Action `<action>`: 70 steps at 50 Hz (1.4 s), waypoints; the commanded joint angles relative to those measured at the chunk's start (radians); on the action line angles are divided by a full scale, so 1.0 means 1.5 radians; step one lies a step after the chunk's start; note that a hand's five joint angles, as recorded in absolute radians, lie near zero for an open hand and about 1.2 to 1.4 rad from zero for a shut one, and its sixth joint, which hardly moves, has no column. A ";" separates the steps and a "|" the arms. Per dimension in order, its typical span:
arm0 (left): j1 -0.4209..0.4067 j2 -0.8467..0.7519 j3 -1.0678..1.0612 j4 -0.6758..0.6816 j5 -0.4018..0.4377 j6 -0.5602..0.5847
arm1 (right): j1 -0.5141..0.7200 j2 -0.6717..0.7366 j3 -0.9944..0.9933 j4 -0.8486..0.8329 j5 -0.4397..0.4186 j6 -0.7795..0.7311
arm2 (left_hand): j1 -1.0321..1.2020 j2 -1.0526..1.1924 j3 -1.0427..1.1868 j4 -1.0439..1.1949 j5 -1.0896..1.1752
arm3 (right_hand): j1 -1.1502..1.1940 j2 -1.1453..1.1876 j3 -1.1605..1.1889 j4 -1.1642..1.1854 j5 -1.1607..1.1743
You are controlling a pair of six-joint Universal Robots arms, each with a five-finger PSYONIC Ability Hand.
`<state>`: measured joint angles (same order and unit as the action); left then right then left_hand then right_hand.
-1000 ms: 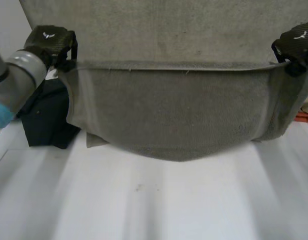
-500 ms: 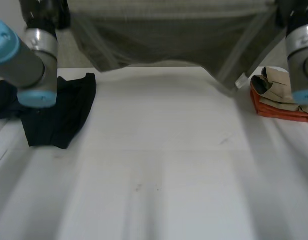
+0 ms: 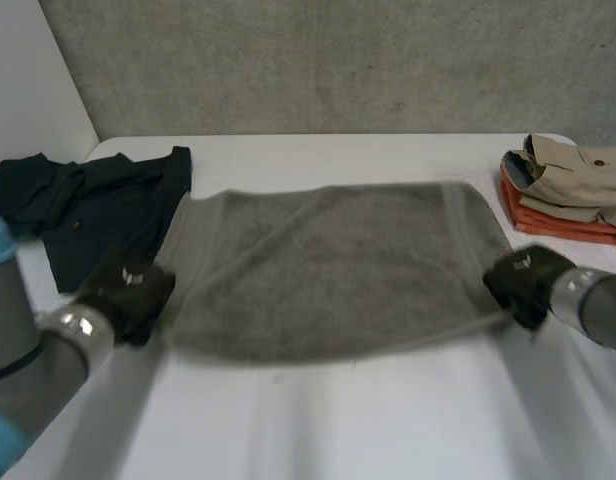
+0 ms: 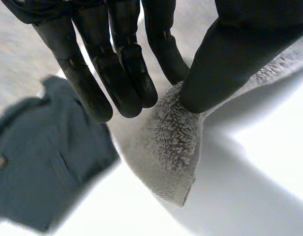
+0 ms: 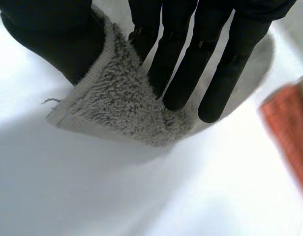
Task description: Fold the laundry.
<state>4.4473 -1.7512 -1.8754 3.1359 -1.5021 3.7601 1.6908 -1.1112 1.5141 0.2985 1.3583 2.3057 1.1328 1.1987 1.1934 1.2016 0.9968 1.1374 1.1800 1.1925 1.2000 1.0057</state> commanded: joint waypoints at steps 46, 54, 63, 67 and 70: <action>-0.097 -0.423 0.609 0.126 -0.073 -0.044 | 0.089 0.241 -0.325 -0.444 0.127 0.075 | -0.639 -0.683 -0.679 -0.685 -0.665 | -0.642 -0.670 -0.679 -0.684 -0.670; -0.093 -0.272 0.477 0.126 -0.068 -0.065 | 0.067 0.049 -0.218 -0.342 0.102 0.159 | -0.639 -0.683 -0.679 -0.685 -0.665 | -0.642 -0.670 -0.679 -0.684 -0.670; -0.089 -0.164 0.316 0.132 -0.034 -0.108 | -0.020 0.020 -0.126 -0.073 0.030 0.169 | -0.639 -0.683 -0.679 -0.685 -0.665 | -0.467 -0.496 -0.504 -0.509 -0.496; -0.089 -0.158 0.283 0.139 -0.011 -0.111 | -0.053 0.022 -0.061 -0.102 -0.013 0.161 | -0.639 -0.683 -0.679 -0.685 -0.665 | -0.349 -0.378 -0.386 -0.391 -0.378; -0.088 -0.159 0.274 0.151 -0.009 -0.111 | -0.068 0.028 -0.040 -0.145 -0.030 0.158 | -0.639 -0.683 -0.679 -0.685 -0.665 | -0.328 -0.356 -0.365 -0.370 -0.356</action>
<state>4.3139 -1.9889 -1.4236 3.3389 -1.5419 3.5973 1.6447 -1.0910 1.3611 0.1683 1.3819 2.5569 0.1941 0.2088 0.2115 0.2033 0.0489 0.5147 0.5095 0.5105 0.5134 0.3414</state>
